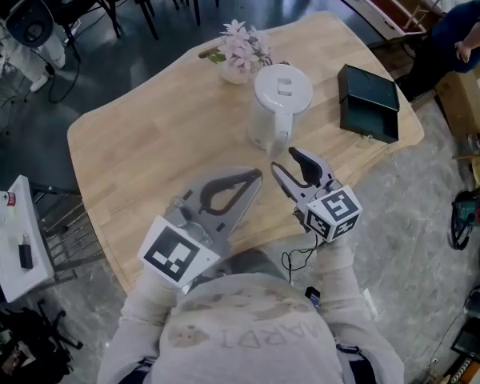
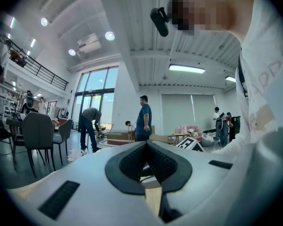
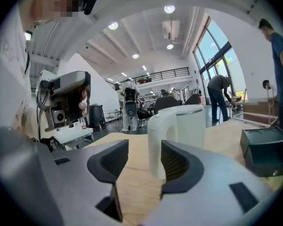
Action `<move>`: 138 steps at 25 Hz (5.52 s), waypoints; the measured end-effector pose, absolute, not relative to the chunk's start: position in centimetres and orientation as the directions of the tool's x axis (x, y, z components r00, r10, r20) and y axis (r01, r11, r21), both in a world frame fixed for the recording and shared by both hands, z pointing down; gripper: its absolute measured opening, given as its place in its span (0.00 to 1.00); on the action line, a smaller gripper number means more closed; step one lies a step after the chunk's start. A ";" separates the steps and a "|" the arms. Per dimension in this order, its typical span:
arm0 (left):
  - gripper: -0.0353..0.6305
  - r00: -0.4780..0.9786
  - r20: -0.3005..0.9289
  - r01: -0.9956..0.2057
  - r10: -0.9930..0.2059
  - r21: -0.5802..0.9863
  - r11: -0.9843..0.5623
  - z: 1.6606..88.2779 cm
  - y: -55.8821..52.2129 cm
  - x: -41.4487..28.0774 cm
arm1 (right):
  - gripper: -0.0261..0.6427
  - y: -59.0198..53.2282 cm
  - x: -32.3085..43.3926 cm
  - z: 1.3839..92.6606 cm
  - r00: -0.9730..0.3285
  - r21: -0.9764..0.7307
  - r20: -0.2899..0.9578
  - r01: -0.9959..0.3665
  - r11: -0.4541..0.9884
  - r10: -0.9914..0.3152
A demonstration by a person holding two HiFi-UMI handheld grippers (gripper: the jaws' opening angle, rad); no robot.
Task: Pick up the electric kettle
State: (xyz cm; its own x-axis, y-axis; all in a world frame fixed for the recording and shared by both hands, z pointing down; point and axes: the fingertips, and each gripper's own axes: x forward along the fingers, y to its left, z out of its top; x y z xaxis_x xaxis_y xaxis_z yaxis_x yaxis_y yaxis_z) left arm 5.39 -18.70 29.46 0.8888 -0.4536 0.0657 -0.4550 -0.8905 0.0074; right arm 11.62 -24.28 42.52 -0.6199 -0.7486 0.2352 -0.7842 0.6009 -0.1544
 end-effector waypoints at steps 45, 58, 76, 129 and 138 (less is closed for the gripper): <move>0.07 0.862 0.147 -0.496 -0.485 0.047 -0.867 33.2 -23.6 5.7 | 0.35 -29.5 7.0 48.6 -0.825 -0.216 0.338 -0.536 0.816 -0.452; 0.07 0.854 0.155 -0.509 -0.497 0.051 -0.859 33.9 -24.0 5.5 | 0.27 -29.9 6.3 49.1 -0.840 -0.181 0.347 -0.495 0.850 -0.416; 0.07 0.844 0.170 -0.525 -0.509 0.066 -0.849 34.2 -24.3 5.5 | 0.15 -30.3 6.1 48.7 -0.835 -0.120 0.325 -0.503 0.856 -0.444; 0.07 0.858 0.114 -0.505 -0.501 0.010 -0.863 31.0 -19.2 3.1 | 0.15 -21.9 4.2 36.5 -0.872 0.000 0.125 -0.477 0.879 -0.474; 0.07 0.887 0.062 -0.458 -0.458 -0.013 -0.889 29.4 -13.6 1.6 | 0.15 -14.2 2.8 33.6 -0.847 0.016 0.109 -0.522 0.852 -0.521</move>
